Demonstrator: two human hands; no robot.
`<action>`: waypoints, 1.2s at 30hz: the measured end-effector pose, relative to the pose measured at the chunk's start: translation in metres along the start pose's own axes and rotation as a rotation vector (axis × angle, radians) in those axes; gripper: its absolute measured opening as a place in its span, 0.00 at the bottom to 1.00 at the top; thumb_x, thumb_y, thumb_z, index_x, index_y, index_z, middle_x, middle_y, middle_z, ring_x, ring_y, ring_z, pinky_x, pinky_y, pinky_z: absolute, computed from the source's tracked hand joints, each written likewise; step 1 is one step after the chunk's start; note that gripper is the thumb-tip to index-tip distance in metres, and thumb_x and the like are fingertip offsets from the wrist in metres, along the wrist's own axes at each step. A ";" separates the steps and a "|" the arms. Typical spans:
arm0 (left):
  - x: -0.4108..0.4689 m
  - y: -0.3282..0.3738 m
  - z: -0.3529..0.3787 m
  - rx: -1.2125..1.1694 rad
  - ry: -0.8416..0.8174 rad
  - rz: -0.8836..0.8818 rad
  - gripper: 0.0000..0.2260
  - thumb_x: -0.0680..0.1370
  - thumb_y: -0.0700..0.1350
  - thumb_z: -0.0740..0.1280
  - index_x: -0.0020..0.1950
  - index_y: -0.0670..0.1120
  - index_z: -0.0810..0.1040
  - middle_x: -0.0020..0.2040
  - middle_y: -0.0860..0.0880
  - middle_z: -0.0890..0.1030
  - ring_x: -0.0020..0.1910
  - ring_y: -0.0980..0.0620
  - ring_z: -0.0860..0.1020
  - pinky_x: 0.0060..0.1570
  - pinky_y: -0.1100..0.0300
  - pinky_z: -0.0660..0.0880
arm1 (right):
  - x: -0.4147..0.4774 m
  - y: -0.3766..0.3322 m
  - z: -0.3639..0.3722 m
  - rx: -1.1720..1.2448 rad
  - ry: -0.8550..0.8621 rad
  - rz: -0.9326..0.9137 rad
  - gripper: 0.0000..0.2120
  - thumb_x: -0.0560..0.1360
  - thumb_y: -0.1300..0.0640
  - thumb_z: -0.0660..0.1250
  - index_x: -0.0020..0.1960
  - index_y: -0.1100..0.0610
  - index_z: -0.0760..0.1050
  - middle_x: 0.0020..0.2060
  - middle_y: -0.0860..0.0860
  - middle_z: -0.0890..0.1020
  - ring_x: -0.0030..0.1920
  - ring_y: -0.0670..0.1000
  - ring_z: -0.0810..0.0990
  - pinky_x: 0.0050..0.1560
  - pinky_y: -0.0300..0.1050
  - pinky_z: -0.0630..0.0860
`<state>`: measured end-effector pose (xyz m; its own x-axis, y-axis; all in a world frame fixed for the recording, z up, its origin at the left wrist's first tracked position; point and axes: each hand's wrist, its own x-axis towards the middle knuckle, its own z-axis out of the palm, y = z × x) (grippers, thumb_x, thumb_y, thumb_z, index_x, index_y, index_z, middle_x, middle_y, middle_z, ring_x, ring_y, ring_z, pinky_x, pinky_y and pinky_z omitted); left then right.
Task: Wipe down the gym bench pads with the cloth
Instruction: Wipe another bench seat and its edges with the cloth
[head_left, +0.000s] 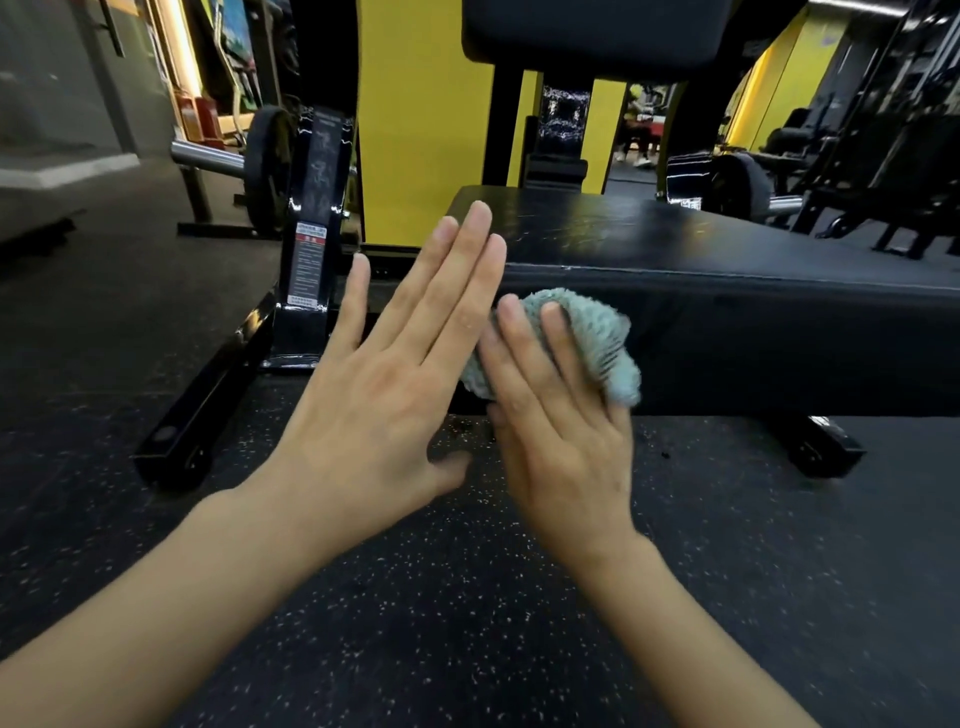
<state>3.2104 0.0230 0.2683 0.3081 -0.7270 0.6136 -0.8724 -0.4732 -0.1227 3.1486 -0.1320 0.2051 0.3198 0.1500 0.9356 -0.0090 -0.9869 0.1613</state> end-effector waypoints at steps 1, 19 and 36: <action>0.000 0.002 0.001 0.005 0.009 -0.005 0.59 0.62 0.53 0.77 0.81 0.42 0.42 0.81 0.45 0.41 0.80 0.48 0.41 0.76 0.41 0.42 | 0.000 0.008 -0.003 -0.046 -0.003 -0.001 0.25 0.83 0.60 0.60 0.77 0.56 0.56 0.76 0.46 0.58 0.79 0.47 0.50 0.78 0.50 0.48; -0.004 0.024 0.018 0.116 0.072 0.092 0.41 0.75 0.53 0.65 0.81 0.40 0.49 0.82 0.44 0.46 0.80 0.47 0.45 0.78 0.46 0.44 | -0.003 0.014 -0.006 0.182 0.227 0.453 0.21 0.83 0.64 0.53 0.75 0.68 0.58 0.75 0.62 0.60 0.78 0.55 0.48 0.77 0.66 0.49; 0.020 0.021 0.008 0.293 0.026 0.332 0.33 0.79 0.54 0.55 0.81 0.42 0.51 0.81 0.45 0.50 0.80 0.48 0.49 0.78 0.46 0.45 | -0.036 0.113 -0.051 0.003 0.185 0.412 0.21 0.84 0.66 0.53 0.76 0.66 0.59 0.75 0.62 0.63 0.78 0.54 0.53 0.75 0.66 0.55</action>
<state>3.2015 -0.0053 0.2722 0.0167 -0.8523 0.5229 -0.7770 -0.3401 -0.5296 3.0878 -0.2458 0.2055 0.1154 -0.2478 0.9619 -0.0970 -0.9666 -0.2374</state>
